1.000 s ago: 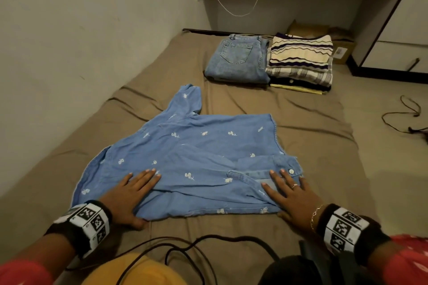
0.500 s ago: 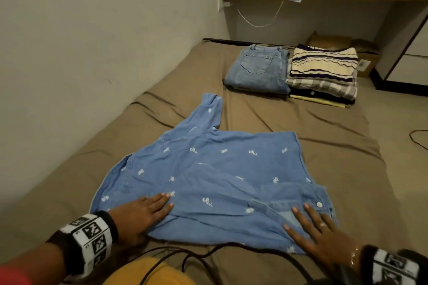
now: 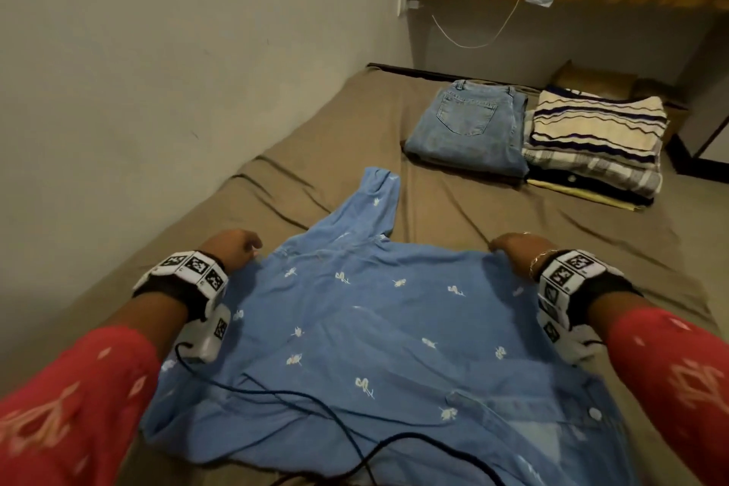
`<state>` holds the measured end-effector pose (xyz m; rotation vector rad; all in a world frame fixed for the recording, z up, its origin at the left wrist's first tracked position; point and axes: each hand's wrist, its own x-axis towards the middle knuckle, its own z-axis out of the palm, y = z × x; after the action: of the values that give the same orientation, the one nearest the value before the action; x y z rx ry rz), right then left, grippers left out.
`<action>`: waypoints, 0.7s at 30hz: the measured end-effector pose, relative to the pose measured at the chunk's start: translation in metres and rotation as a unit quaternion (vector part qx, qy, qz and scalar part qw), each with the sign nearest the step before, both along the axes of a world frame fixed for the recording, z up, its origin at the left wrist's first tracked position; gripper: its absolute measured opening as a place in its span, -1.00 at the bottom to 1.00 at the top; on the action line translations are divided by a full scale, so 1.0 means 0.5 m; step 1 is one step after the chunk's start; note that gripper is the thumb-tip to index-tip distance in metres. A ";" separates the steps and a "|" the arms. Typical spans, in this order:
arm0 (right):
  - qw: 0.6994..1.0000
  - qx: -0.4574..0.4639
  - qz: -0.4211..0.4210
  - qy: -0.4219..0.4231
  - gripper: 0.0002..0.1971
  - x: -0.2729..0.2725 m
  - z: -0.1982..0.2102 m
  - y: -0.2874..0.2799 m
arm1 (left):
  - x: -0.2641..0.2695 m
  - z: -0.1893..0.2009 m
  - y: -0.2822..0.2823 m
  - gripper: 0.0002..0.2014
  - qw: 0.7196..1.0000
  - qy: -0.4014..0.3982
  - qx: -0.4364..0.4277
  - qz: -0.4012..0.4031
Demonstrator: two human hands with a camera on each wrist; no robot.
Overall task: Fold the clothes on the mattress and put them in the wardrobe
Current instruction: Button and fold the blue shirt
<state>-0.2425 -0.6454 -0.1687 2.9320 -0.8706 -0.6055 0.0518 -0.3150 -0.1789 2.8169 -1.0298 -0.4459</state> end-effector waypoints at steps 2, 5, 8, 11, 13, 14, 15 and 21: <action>1.000 -0.011 -0.016 -0.009 -0.60 0.009 -0.031 -0.032 | 0.013 -0.020 -0.003 -0.65 1.000 -0.003 0.001 0.028; 0.999 -0.027 -0.037 0.002 -0.66 0.007 -0.059 -0.060 | 0.025 -0.054 -0.010 -0.67 0.998 0.002 0.013 0.062; 0.997 -0.056 -0.046 0.004 -0.74 -0.002 -0.071 -0.084 | 0.038 -0.075 -0.017 -0.79 0.996 0.006 -0.010 0.089; 0.996 -0.062 -0.055 0.011 -0.89 -0.020 -0.070 -0.106 | 0.054 -0.076 -0.013 -0.87 0.993 -0.013 -0.031 0.110; 0.996 -0.043 -0.075 0.005 -0.94 -0.030 -0.074 -0.118 | 0.058 -0.076 -0.012 -0.83 0.993 -0.015 -0.012 0.119; 0.996 -0.031 -0.084 0.003 -0.92 -0.033 -0.077 -0.124 | 0.059 -0.077 -0.016 -0.80 0.993 -0.009 0.007 0.120; 0.996 -0.022 -0.089 0.007 -0.89 -0.033 -0.079 -0.127 | 0.059 -0.076 -0.022 -0.77 0.993 -0.008 0.024 0.118; 0.998 -0.035 0.041 -0.028 -0.42 0.017 -0.074 -0.062 | -0.032 -0.054 -0.074 -0.24 0.979 -0.087 -0.041 -0.181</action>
<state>-0.2340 -0.6765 -0.2058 2.9181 -0.7548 -0.4806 0.0356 -0.3522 -0.2060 2.6347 -1.5687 -0.1811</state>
